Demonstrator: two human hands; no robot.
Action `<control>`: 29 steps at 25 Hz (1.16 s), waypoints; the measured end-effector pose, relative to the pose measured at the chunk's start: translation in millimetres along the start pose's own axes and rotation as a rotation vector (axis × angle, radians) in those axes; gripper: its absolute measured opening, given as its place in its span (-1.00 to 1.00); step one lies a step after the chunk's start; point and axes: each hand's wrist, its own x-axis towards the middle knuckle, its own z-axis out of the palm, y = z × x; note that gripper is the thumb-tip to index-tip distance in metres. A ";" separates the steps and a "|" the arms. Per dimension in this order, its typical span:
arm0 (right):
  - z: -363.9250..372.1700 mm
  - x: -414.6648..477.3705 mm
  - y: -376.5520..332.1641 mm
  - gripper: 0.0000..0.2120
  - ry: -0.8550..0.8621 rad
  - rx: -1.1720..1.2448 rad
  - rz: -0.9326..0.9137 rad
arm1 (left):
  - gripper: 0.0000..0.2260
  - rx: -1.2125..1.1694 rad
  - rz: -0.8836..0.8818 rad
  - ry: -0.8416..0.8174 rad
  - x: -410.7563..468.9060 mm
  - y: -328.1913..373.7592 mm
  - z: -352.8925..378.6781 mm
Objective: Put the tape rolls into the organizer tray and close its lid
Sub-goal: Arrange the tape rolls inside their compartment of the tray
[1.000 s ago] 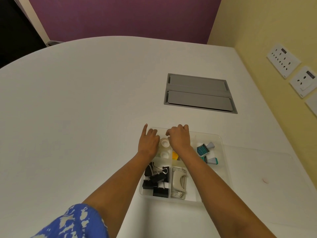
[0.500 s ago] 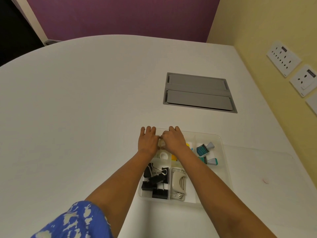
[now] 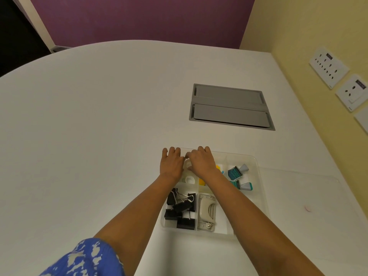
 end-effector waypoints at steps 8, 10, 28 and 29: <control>0.8 -15.3 2.4 -0.78 -0.080 0.054 -0.096 | -0.79 -0.029 0.054 0.034 -15.3 -4.1 1.2; 1.3 -17.3 0.5 -0.77 -0.087 0.047 -0.114 | -0.80 -0.033 0.068 0.016 -16.8 -4.9 0.7; 12.3 -22.9 -7.5 -0.80 0.002 -0.020 -0.092 | -0.79 0.018 0.055 -0.025 -13.7 -4.0 2.6; 12.3 -22.9 -7.6 -0.79 0.000 -0.019 -0.093 | -0.79 0.020 0.051 -0.026 -13.5 -4.1 2.8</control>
